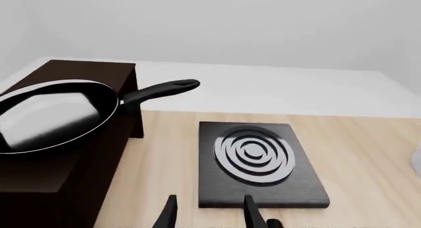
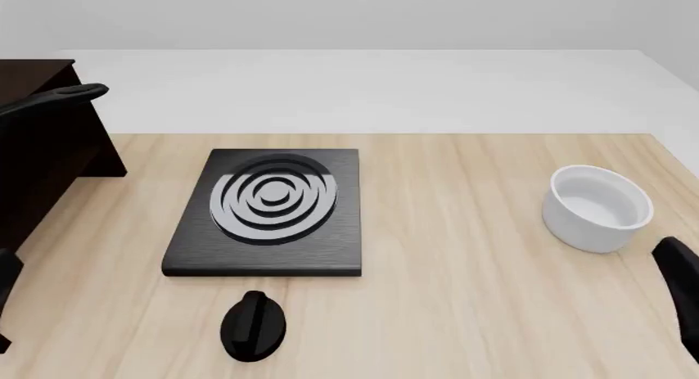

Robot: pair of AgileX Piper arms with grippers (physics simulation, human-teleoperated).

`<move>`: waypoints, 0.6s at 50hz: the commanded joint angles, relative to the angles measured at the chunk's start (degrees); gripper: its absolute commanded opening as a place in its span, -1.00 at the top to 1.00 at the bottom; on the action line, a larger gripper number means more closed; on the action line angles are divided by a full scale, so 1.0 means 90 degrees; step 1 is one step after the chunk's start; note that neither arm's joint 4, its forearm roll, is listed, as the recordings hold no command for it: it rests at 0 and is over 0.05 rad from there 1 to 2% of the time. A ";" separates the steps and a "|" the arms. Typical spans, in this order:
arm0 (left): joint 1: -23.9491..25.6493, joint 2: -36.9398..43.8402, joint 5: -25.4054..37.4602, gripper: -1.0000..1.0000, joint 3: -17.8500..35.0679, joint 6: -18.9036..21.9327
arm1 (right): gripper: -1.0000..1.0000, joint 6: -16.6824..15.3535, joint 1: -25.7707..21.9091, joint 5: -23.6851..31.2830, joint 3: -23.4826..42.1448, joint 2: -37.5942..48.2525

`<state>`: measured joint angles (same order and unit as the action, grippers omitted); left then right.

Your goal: Put the frying pan on the cabinet shelf.

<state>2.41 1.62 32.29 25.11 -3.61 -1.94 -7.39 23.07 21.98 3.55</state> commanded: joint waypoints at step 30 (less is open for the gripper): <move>0.0166 -0.0179 0.1171 -1.00 0.1395 0.0543 | -1.00 0.0237 0.0273 0.2684 0.1812 -0.0394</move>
<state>3.18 0.08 39.43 33.09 0.07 1.08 -5.74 44.13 36.62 0.16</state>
